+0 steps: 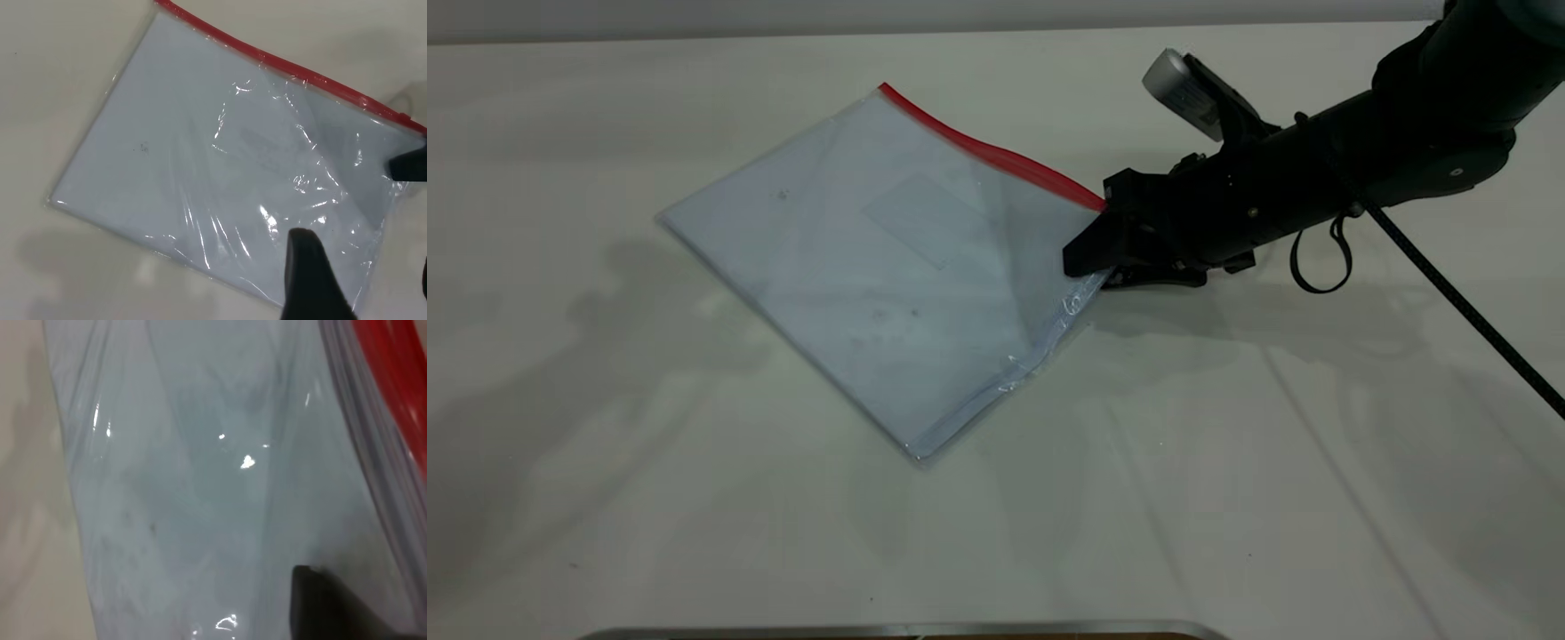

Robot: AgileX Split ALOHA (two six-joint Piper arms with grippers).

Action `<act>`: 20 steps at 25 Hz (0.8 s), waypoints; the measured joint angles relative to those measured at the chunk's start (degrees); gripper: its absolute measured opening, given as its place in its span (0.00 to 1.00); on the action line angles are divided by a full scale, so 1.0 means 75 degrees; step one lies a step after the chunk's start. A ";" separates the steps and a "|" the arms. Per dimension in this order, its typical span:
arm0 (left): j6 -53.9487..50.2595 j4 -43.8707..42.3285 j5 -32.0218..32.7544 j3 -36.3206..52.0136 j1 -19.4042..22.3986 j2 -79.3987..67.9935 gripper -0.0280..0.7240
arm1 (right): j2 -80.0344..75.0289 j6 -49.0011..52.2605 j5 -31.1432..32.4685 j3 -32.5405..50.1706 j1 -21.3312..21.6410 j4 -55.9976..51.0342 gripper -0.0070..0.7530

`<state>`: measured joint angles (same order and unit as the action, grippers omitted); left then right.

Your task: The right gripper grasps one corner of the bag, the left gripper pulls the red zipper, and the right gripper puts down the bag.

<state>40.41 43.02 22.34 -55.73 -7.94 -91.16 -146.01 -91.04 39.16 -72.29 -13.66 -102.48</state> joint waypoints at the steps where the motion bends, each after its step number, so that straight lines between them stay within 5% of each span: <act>1: 0.0000 0.0000 0.0000 0.0000 0.0000 0.0000 0.66 | 0.0000 0.0013 -0.0012 0.0000 0.0000 0.0000 0.46; 7: 0.0000 0.0000 0.0000 0.0000 0.0000 0.0000 0.66 | 0.0000 0.0387 -0.0005 0.0000 0.0000 0.0000 0.24; 20: 0.0000 0.0000 0.0029 0.0000 0.0000 0.0000 0.66 | -0.0006 0.0403 -0.0019 -0.0100 0.0007 0.0015 0.39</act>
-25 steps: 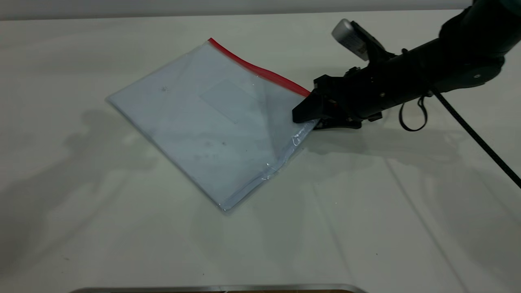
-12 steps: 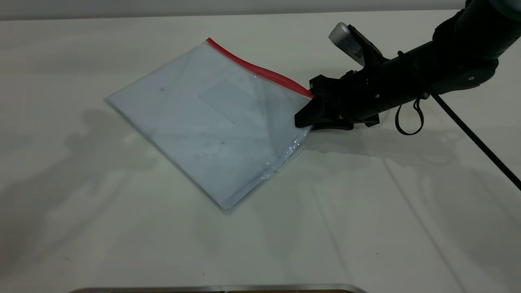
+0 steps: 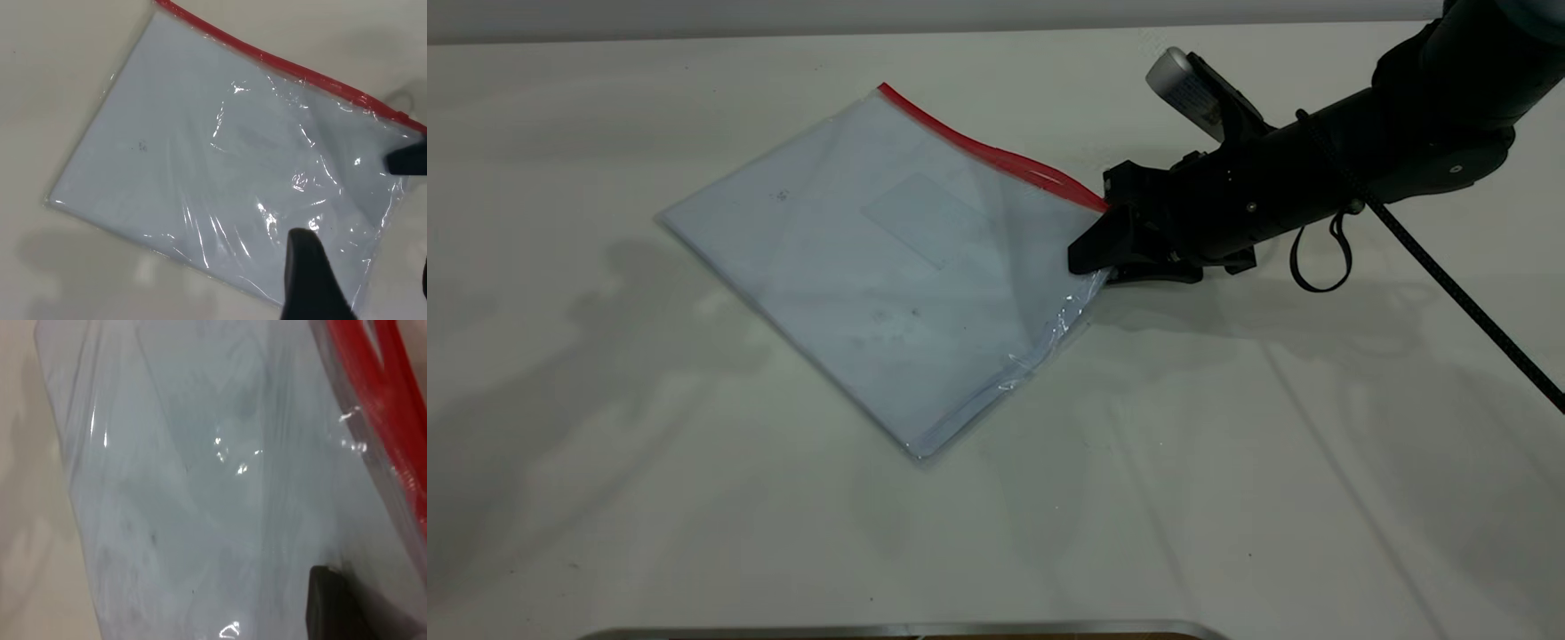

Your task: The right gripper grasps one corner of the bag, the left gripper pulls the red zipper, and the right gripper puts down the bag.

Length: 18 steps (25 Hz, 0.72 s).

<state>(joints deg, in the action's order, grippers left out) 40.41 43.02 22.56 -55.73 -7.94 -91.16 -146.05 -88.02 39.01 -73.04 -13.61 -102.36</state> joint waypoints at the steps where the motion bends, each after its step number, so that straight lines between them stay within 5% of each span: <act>1: 0.0000 0.0000 0.0000 0.0000 0.0000 0.0000 0.66 | 0.0000 0.0000 0.0000 -0.0072 0.0018 0.0000 0.40; 8: -0.0016 0.0000 0.0000 0.0000 0.0000 0.0000 0.66 | -0.0007 0.0000 0.0000 -0.0354 0.0120 -0.0009 0.39; 10: -0.0009 0.0000 0.0000 0.0000 0.0000 0.0000 0.66 | -0.0009 0.0000 0.0000 -0.0354 0.0120 -0.0009 0.32; 13: -0.0009 0.0000 0.0000 0.0000 0.0000 0.0000 0.66 | -0.0009 -0.0019 0.0012 -0.0354 0.0120 -0.0009 0.09; 18: -0.0009 0.0000 0.0000 0.0000 0.0000 0.0000 0.66 | 0.0001 -0.0763 0.0839 -0.0471 0.0136 0.0464 0.05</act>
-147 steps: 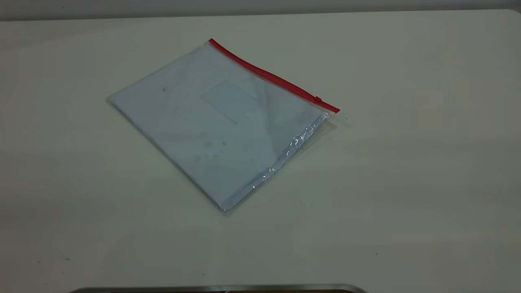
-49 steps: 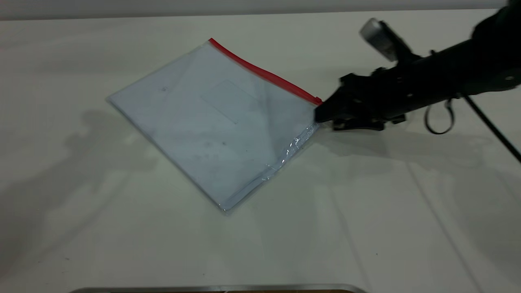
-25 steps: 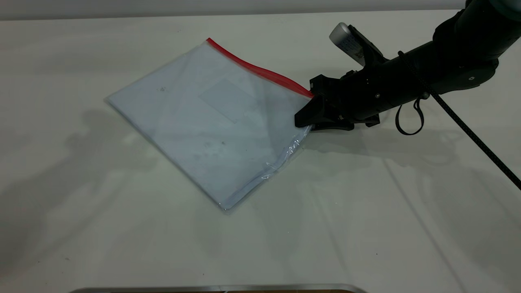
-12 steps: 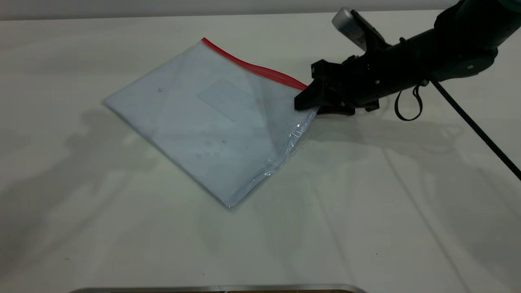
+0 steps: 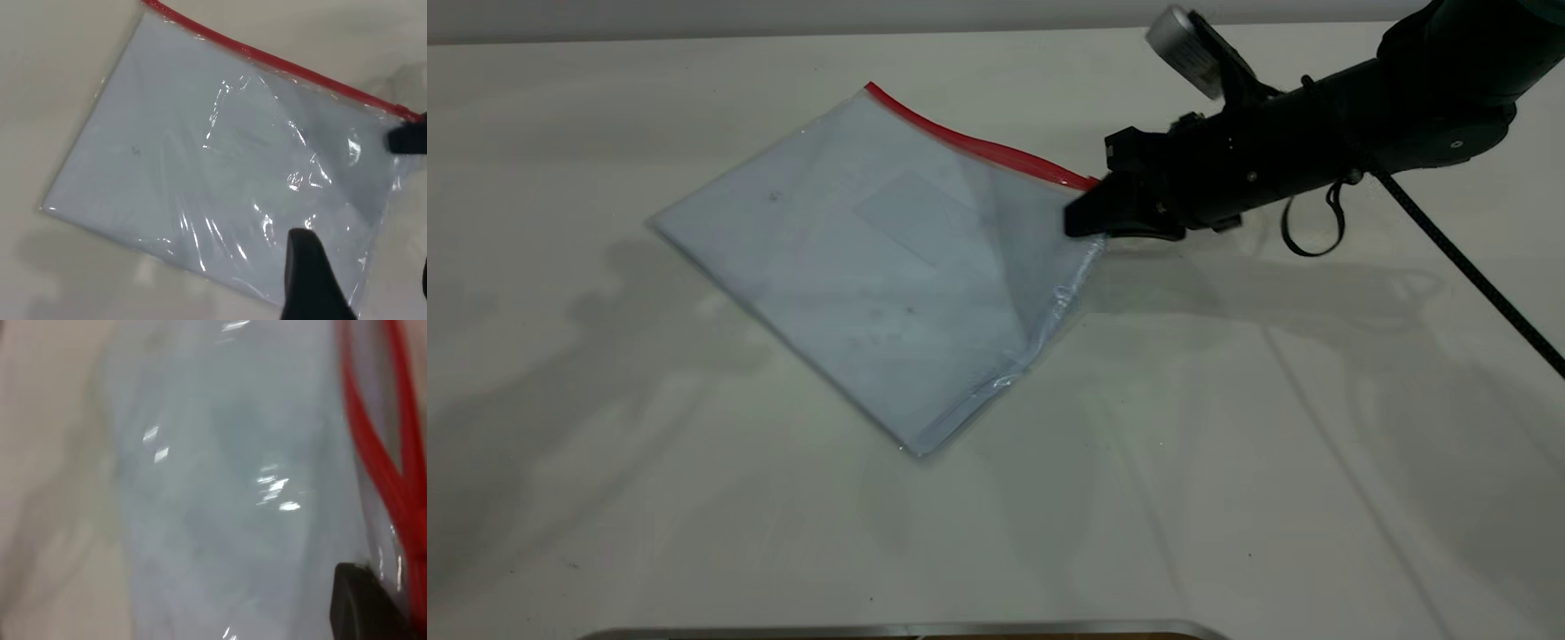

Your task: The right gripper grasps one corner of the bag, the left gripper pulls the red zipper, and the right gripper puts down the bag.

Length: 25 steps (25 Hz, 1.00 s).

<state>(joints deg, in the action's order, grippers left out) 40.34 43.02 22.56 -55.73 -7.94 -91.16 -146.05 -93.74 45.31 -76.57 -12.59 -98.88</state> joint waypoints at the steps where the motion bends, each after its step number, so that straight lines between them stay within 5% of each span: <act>1: 0.0000 0.0000 0.0000 0.0000 0.0000 0.0000 0.66 | 0.0027 0.0081 0.0023 -0.0106 0.0000 0.0321 0.05; 6: 0.0009 0.0000 0.0000 0.0000 0.0000 0.0000 0.66 | 0.0139 0.1681 -0.0296 -0.1050 -0.0025 0.2154 0.05; 12: 0.0023 0.0000 -0.0049 -0.0003 0.0000 -0.0125 0.66 | 0.0139 0.2419 -0.0134 -0.2585 -0.0203 0.2385 0.05; 21: 0.0032 0.0000 -0.0263 -0.0003 0.0000 -0.0134 0.66 | 0.0148 0.2775 0.2502 -0.2694 -0.0746 0.4754 0.05; 25: 0.0032 0.0000 -0.0261 -0.0003 0.0000 -0.0134 0.66 | 0.0148 0.3179 0.2710 -0.2694 -0.0483 0.6047 0.05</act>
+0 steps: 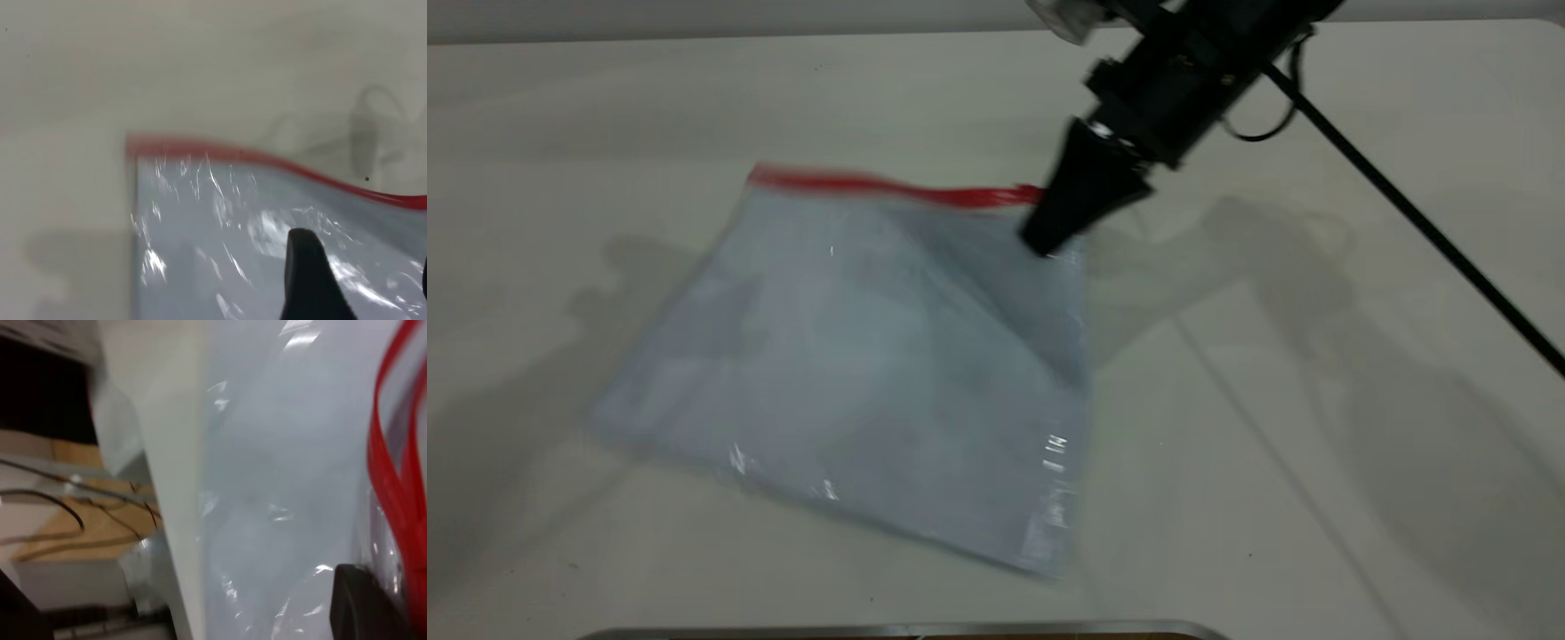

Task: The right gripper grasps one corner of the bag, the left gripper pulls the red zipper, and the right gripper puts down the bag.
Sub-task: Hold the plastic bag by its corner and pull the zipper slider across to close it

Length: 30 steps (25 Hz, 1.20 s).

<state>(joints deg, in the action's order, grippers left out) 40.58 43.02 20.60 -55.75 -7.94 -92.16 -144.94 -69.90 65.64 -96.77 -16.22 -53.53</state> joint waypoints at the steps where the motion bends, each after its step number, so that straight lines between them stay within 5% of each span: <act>1: 0.0000 0.0000 0.0000 0.0000 0.0000 0.0000 0.66 | 0.0000 0.0111 0.0003 0.0000 0.0115 0.0072 0.05; 8: 0.0593 0.0526 0.0036 -0.0225 0.0000 -0.0565 0.66 | 0.0000 -0.0001 -0.0469 0.0000 0.0314 -0.1052 0.05; 15: 0.2884 0.1633 0.1256 -0.1873 -0.0095 -0.2710 0.66 | 0.0000 -0.0413 -0.0455 0.0000 0.0256 -0.1440 0.05; 21: 0.4975 0.2483 0.2520 -0.3843 -0.0704 -0.4657 0.66 | 0.0000 -0.0544 -0.0455 0.0000 0.0256 -0.1443 0.05; 30: 0.5109 0.2507 0.3629 -0.6181 -0.1594 -0.6547 0.66 | 0.0000 -0.0572 -0.0526 0.0000 0.0254 -0.1449 0.05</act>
<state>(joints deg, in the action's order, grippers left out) 78.90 61.82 47.82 -102.11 -19.89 -141.26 -144.94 -74.19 61.69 -96.77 -14.31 -64.40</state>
